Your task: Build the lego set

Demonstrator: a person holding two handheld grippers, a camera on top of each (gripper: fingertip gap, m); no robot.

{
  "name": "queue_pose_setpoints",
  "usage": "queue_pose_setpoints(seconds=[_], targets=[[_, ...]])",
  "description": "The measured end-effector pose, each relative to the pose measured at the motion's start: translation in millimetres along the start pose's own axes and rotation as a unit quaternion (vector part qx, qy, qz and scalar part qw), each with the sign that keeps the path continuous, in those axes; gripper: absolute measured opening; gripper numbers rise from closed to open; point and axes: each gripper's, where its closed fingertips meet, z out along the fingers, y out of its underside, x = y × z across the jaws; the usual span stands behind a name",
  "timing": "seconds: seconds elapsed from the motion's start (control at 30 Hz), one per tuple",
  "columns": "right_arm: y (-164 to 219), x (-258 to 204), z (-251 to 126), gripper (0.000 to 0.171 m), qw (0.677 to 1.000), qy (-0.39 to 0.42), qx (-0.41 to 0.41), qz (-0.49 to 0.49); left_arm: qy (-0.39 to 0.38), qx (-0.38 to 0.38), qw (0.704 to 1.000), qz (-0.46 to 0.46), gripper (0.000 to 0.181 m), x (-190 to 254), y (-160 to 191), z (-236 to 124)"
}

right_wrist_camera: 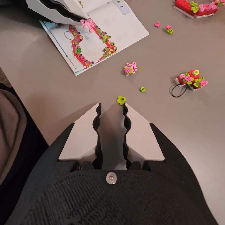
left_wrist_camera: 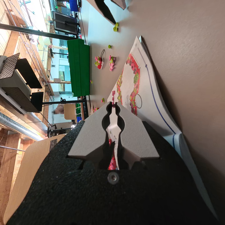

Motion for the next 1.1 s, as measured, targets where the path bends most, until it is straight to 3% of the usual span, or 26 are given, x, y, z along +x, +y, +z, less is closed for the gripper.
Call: queue_pose_setpoints(seconds=[0.03, 0.13, 0.27, 0.47, 0.67, 1.1], targets=[[0.6, -3.1, -1.1, 0.034, 1.0, -0.009, -0.002, 0.002, 0.0, 0.0, 1.0, -0.001, 0.003, 0.0, 0.0, 0.1], [3.4, -10.8, -5.5, 0.028, 0.999, -0.036, -0.011, -0.009, 0.002, 0.001, 1.0, 0.001, 0.003, 0.8, -0.4, 0.7], [-6.5, 3.3, -12.2, 0.025, 0.997, -0.015, 0.005, -0.072, 0.004, 0.002, 1.0, 0.001, 0.004, 1.7, -1.2, 1.5], [-9.3, 3.2, -4.1, 0.03, 0.981, -0.08, 0.017, -0.175, 0.006, 0.003, 1.0, 0.004, 0.003, 2.9, -2.3, 1.5], [-9.7, 3.5, 2.2, 0.03, 0.971, -0.169, 0.018, -0.166, 0.007, 0.003, 1.0, 0.008, 0.003, 3.4, -3.3, 1.4], [-7.1, 7.4, 7.6, 0.017, 0.965, -0.2, 0.015, -0.168, 0.012, 0.003, 1.0, 0.004, 0.003, 5.0, -2.6, 2.2]])
